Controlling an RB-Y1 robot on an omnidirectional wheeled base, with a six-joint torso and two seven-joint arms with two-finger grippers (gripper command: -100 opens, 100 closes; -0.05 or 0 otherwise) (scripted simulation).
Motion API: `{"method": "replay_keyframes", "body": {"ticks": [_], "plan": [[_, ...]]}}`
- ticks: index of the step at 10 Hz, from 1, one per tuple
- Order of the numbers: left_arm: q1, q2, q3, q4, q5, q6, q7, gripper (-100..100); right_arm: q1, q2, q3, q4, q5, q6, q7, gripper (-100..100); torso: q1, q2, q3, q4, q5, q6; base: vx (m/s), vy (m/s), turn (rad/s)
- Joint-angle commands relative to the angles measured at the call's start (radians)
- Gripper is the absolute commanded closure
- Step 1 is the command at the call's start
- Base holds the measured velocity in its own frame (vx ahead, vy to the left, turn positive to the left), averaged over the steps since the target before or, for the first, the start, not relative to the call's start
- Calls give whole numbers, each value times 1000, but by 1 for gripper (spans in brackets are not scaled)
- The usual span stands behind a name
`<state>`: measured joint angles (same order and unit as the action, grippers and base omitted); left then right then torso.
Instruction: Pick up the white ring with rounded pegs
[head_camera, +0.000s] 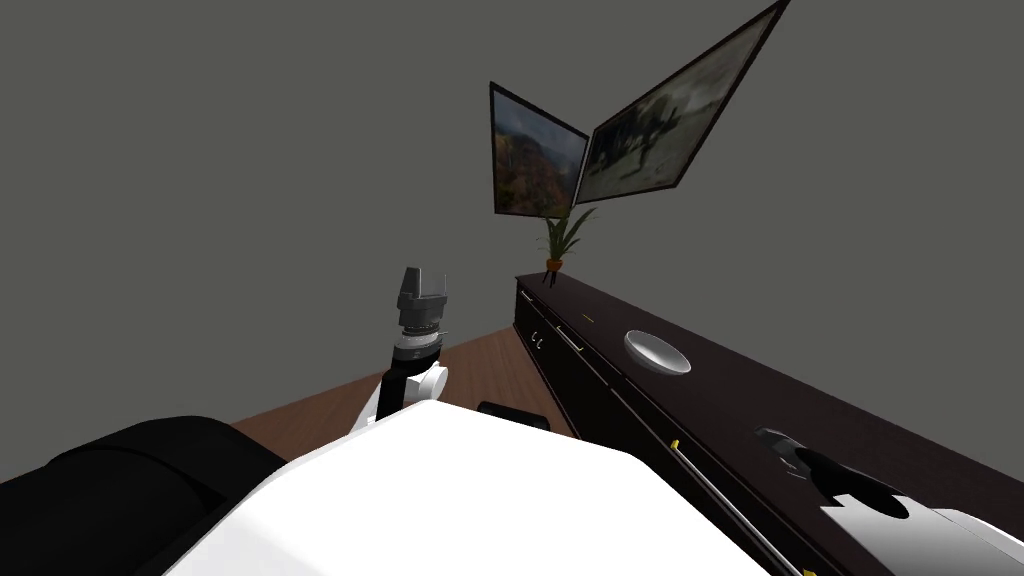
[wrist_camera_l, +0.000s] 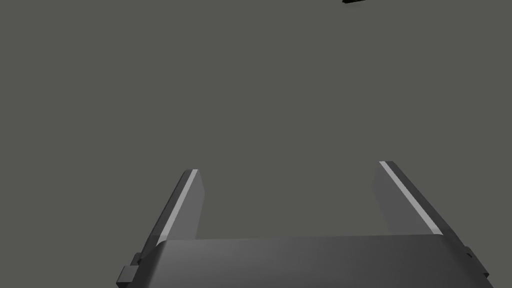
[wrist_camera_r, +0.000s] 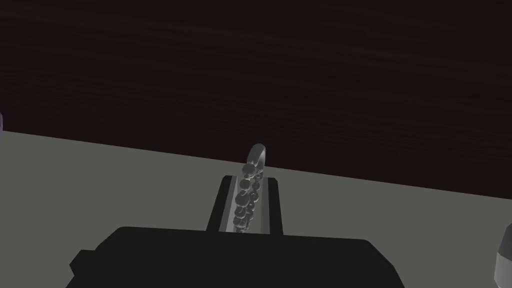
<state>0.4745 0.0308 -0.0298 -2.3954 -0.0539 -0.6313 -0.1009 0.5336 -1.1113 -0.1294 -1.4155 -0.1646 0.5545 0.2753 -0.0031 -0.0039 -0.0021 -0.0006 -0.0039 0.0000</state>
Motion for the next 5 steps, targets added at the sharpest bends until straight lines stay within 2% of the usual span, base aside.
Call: {"method": "replay_keyframes", "body": {"ticks": [1, 3, 4, 5], "plan": [[0, 0, 0, 0, 0, 0, 0, 0, 14, -6, -1, -29, 0, -3, 3, 100, 0, 0, 0, 0, 0, 0, 85, 19, -213], [0, 0, 0, 0, 0, 0, 0, 0, 35, -16, -5, -75, 0, -2, 7, 100, 1, 0, 0, -1, 0, 1, 85, 34, -183], [0, 0, 0, 0, 0, 0, 0, 0, 27, -13, -2, -57, 1, -8, 7, 100, 1, -1, -1, -1, 0, 0, 31, 15, -14], [0, 0, 0, 0, 0, 0, 0, 0, 28, -13, -2, -59, 0, -8, 7, 0, 0, 1, 0, -1, 0, -1, 5, 4, 7]]}}
